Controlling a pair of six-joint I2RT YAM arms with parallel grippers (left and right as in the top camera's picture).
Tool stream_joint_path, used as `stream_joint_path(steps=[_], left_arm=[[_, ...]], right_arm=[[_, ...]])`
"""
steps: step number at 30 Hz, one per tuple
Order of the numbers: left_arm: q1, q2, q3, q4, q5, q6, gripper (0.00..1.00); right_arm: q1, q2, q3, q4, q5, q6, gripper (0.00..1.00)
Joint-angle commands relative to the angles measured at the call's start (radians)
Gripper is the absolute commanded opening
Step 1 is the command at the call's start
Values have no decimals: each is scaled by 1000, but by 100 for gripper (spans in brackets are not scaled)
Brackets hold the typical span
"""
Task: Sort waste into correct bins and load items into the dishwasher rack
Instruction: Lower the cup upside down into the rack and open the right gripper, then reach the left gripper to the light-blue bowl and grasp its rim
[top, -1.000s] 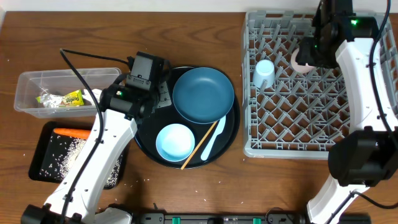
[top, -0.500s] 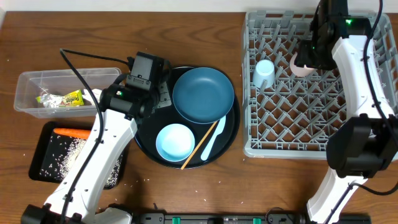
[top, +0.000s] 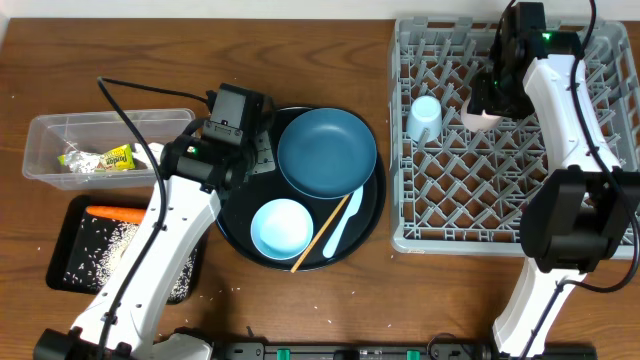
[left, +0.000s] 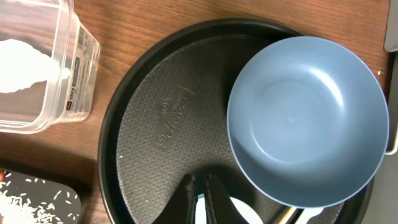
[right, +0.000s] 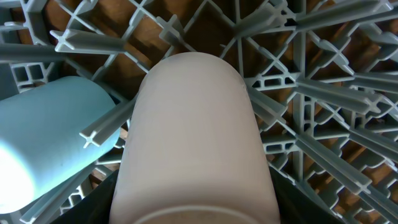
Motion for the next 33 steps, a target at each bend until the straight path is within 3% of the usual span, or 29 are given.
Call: stream_joint_path(steps=[1,2,7,13,16,19,24,33], left_arm=[[-2,-2,7,-2,-19,22,16],[-2,-2,7,-1,-19,22,17],[-2,-2,7,18,-19,22,49],[-2,-10,7,39,-19,22,52],[-2,-20,7,42,-19,22,50],[-2,-33,7,51,-19,22,42],[-1,-35,7,33,-19,21,41],[-1,6,6,-207,-11,21,37]], right_arm=[[-3,10,-6,5,-4,-23,33],[-3,10,-6,4,-4,-23,43],[-3,10,-6,0,-4,-31,68],[-3,10,-5,-8,-4,-31,96],[-4,7,-3,-8,-5,-42,96],[-4,-11,14,-16,-22,-43,95],[-5,-78,89,-98,-209,-133,93],[-3,-222,121,-266,-280,-146,89]])
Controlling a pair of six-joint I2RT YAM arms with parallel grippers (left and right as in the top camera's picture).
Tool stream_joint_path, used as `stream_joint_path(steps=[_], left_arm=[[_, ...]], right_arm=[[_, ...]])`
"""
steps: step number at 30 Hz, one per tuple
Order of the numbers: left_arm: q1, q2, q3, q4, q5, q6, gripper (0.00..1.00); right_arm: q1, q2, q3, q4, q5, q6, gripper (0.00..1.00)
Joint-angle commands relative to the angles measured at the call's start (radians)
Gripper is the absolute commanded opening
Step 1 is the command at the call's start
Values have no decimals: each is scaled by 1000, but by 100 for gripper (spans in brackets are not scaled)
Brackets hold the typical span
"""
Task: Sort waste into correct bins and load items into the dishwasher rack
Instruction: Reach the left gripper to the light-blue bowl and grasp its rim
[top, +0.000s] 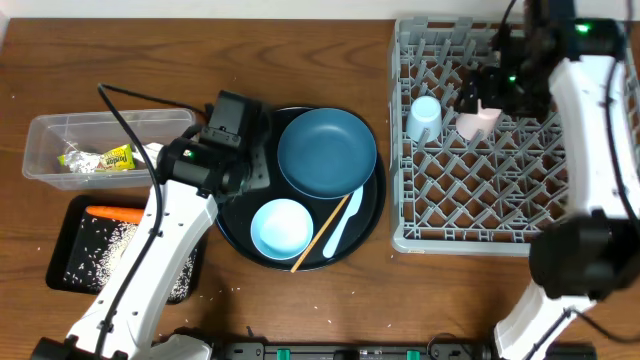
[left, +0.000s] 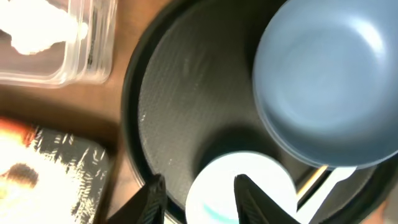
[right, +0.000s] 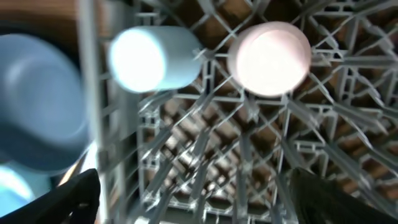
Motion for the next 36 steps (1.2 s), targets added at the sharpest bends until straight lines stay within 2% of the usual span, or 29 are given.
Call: stream_joint_path(steps=[1,8,13,17,21,27,36], left_arm=[[-1,37,3,-61,-2,1,37],[-1,131,-85,-60,1,1,37],[0,201,-129,-19,91,6,38],[0,235,-138,-16,109,6,37],[0,246,-140,-16,162,44,37],[1,246,-154,-14,164,55,38],[1,246,-241,75,164,54,38]], right_arm=[[-3,-55,23,-39,-45,-25,89],[-3,-58,18,-126,-45,-25,88],[0,-58,7,-145,-45,-25,88],[0,-58,0,-147,-45,-25,88],[0,-58,-4,-148,-45,-25,88],[0,-58,-14,-149,-45,-26,88],[0,-58,-14,-153,-45,-26,88]])
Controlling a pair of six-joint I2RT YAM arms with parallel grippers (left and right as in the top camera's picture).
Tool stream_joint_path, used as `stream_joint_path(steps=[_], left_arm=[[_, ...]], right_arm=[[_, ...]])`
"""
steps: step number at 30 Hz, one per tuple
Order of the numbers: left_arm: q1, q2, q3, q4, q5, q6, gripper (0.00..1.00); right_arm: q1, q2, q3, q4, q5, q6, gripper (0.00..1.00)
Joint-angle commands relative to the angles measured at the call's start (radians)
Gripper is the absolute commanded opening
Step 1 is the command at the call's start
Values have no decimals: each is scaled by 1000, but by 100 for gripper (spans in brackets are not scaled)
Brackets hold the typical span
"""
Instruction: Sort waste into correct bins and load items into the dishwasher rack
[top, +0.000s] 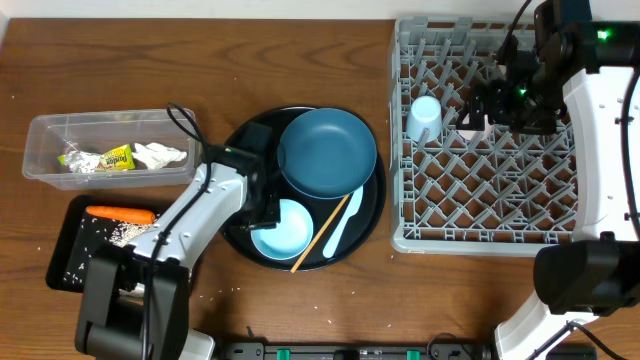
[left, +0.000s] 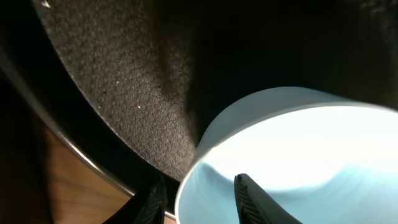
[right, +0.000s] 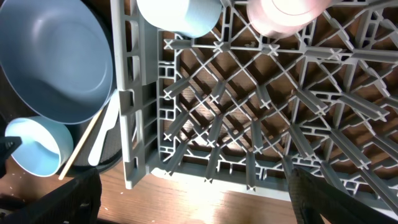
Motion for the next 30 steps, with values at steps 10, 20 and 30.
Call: stream_joint_path(steps=[10,20,30], left_arm=[[1,10,-109,103,-5,16,32],[1,-54,-35,61,-13,16,6],[1,-199,19,11,-12,-3,6]], right_arm=[[0,5,-6,-13,-12,-23,88],[1,5,-6,-13,-35,-24,88],[69,5,-6,-15,-117,-90,86]])
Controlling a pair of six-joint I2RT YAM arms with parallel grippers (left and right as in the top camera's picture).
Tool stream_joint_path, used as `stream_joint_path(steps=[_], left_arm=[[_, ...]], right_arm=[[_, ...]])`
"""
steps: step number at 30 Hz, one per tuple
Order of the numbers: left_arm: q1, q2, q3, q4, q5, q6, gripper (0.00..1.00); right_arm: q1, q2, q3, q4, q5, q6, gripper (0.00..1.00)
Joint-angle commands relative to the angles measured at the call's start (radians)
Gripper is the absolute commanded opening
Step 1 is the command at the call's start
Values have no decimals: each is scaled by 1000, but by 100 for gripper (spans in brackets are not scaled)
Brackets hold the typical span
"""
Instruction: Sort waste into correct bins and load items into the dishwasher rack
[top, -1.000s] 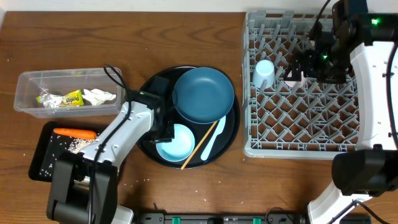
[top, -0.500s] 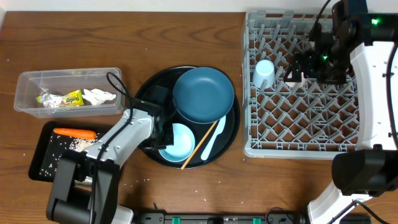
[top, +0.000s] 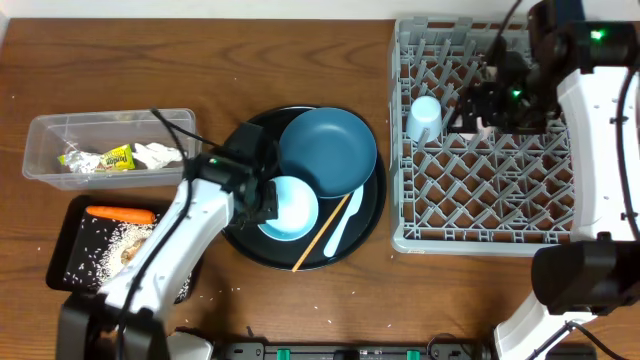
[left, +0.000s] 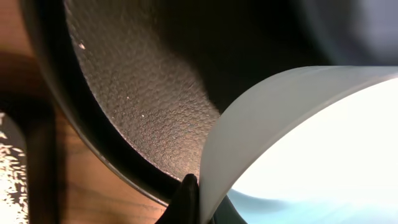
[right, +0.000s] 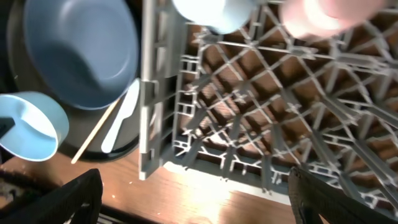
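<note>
My left gripper (top: 262, 200) is shut on the rim of the small light blue bowl (top: 288, 207), which is tilted up off the round black tray (top: 232, 240). In the left wrist view the bowl's wall (left: 298, 143) stands between my fingers (left: 188, 200). The dark blue bowl (top: 327, 150), a chopstick (top: 320, 235) and a pale blue spoon (top: 343, 222) lie on the tray. My right gripper (top: 482, 103) hangs open above the grey rack (top: 500, 240), over the pink cup (right: 329, 12) that stands beside the light blue cup (top: 425, 117).
A clear bin (top: 45, 128) holding wrappers sits at the left. Below it is a black rectangular tray (top: 70, 275) with a carrot (top: 118, 213) and rice. Most rack slots are unfilled. Bare wood lies between tray and rack.
My left gripper, then open astride the small bowl's rim, is now shut on it, and the bowl is tilted and shifted toward the dark blue bowl. The right gripper shifted slightly left.
At first my right gripper held the pink cup in the rack and the left hung shut over the tray. Then the pink cup stood released beside the blue cup and the left was open above the small bowl. The left then straddled the rim, and now grips it.
</note>
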Motion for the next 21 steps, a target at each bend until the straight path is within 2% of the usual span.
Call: stream_joint_path(steps=[1,4,9,13,21], left_arm=[[1,-38,20,-5,-14,-30,6],[1,-47,21,18,9,-35,6],[0,-47,21,96,127,-35,6],[0,-47,35,130,174,-36,6],[-3,-47,66,131,178,-55,6]], right_arm=[[47,5,-6,-1,-45,-30,86],[101,5,-6,8,-52,-30,84],[214,6,-10,45,-47,-10,80],[295,8,-31,85,2,39,67],[446,8,-177,270,24,83,64]])
